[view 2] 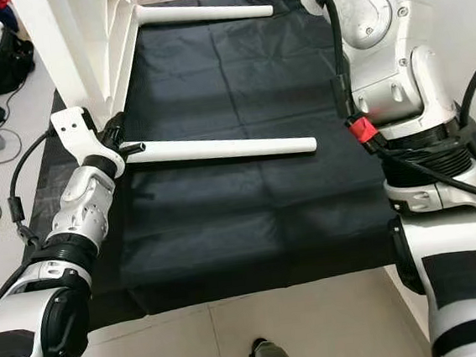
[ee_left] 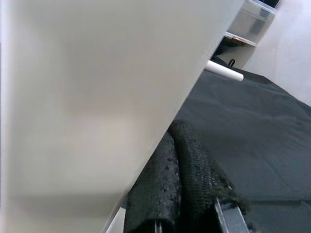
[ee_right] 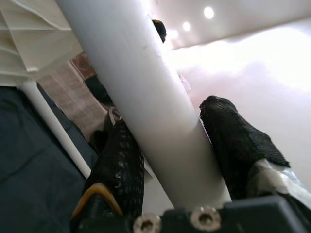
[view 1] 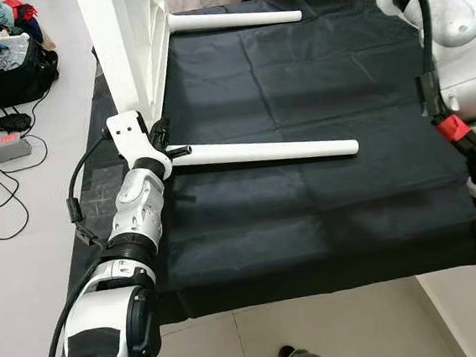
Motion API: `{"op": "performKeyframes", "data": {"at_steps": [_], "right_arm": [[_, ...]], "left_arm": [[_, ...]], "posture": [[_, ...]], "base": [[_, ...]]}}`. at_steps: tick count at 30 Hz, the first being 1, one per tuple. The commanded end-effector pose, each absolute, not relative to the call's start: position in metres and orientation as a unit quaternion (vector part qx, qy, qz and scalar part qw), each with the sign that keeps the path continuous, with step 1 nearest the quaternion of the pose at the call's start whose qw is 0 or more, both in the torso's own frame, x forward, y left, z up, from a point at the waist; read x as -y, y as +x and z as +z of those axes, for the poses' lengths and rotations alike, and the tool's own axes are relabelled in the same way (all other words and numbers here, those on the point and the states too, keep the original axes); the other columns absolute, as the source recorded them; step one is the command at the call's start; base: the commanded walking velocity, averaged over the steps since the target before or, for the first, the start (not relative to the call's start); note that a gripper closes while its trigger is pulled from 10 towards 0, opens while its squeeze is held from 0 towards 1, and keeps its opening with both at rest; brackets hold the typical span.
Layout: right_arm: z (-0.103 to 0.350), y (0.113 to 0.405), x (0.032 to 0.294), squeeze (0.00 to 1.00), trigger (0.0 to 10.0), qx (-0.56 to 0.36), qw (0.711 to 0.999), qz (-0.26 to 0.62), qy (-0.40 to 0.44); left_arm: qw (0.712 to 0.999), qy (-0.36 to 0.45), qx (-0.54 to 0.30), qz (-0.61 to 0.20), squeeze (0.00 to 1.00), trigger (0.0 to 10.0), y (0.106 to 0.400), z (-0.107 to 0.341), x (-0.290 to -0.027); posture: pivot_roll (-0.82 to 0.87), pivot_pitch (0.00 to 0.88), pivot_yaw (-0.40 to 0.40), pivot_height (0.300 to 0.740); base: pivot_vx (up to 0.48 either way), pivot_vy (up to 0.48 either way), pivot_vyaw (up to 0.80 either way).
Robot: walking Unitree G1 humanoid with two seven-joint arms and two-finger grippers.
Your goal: Building children table
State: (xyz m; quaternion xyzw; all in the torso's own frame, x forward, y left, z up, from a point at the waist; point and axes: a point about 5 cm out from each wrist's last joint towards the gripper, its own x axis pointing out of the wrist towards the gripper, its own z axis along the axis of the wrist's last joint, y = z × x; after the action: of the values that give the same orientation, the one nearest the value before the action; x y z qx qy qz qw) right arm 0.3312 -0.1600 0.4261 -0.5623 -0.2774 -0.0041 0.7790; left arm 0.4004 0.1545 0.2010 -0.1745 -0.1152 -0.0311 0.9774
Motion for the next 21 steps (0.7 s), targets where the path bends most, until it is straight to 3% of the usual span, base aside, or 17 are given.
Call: {"op": "performKeyframes", "data": {"at_steps": [1,3,4,6,7,9,10,12,13,14,21], "right_arm": [[0.421,0.334,0.161,0.0,0.0,0.263,0.792,0.004,-0.55],[0.419,0.335,0.163,0.0,0.0,0.255,0.8,-0.003,-0.544],[0.416,0.337,0.172,0.0,0.0,0.229,0.823,-0.019,-0.519],[0.416,0.337,0.172,0.0,0.0,0.229,0.823,-0.019,-0.519],[0.41,0.34,0.184,0.0,0.0,0.194,0.849,-0.037,-0.489],[0.41,0.34,0.184,0.0,0.0,0.194,0.849,-0.037,-0.489],[0.401,0.343,0.196,0.0,0.0,0.158,0.88,-0.047,-0.446],[0.401,0.343,0.196,0.0,0.0,0.158,0.88,-0.047,-0.446],[0.374,0.349,0.219,0.0,0.0,0.081,0.936,-0.064,-0.337],[0.366,0.35,0.226,0.0,0.0,0.059,0.95,-0.069,-0.3],[0.356,0.353,0.241,0.0,0.0,0.033,0.97,-0.085,-0.224]], "left_arm": [[0.977,-0.177,0.115,-0.016,0.0,10.0,0.4,0.198,-0.162],[0.977,-0.181,0.117,-0.009,0.0,10.0,0.4,0.199,-0.166],[0.976,-0.182,0.122,0.001,0.0,10.0,0.4,0.201,-0.172],[0.976,-0.182,0.122,0.001,0.0,10.0,0.4,0.201,-0.172],[0.975,-0.182,0.13,0.011,0.0,10.0,0.399,0.205,-0.179],[0.975,-0.182,0.13,0.011,0.0,10.0,0.399,0.205,-0.179],[0.974,-0.179,0.139,0.021,0.0,10.0,0.399,0.209,-0.186],[0.974,-0.179,0.139,0.021,0.0,10.0,0.399,0.209,-0.186],[0.97,-0.159,0.179,0.043,0.0,10.0,0.397,0.231,-0.208],[0.967,-0.149,0.198,0.051,0.0,10.0,0.396,0.242,-0.216],[0.958,-0.118,0.257,0.055,0.0,10.0,0.393,0.282,-0.231]], "posture": [[-0.21,0.205,-0.03,0.74],[-0.21,0.203,-0.033,0.74],[-0.2,0.202,-0.038,0.74],[-0.2,0.202,-0.038,0.74],[-0.2,0.2,-0.043,0.74],[-0.2,0.2,-0.043,0.74],[-0.19,0.197,-0.044,0.74],[-0.19,0.197,-0.044,0.74],[-0.16,0.185,-0.047,0.74],[-0.16,0.185,-0.047,0.74],[-0.14,0.162,-0.045,0.74]], "base": [[0.0,0.0,0.0],[0.0,0.0,0.0],[0.0,0.0,0.0],[0.0,0.0,0.0],[0.0,0.0,0.0],[0.0,0.0,0.0],[0.0,0.0,0.0],[0.0,0.0,0.0],[0.0,0.0,0.0],[0.0,0.0,0.0],[0.0,0.0,0.0]]}}
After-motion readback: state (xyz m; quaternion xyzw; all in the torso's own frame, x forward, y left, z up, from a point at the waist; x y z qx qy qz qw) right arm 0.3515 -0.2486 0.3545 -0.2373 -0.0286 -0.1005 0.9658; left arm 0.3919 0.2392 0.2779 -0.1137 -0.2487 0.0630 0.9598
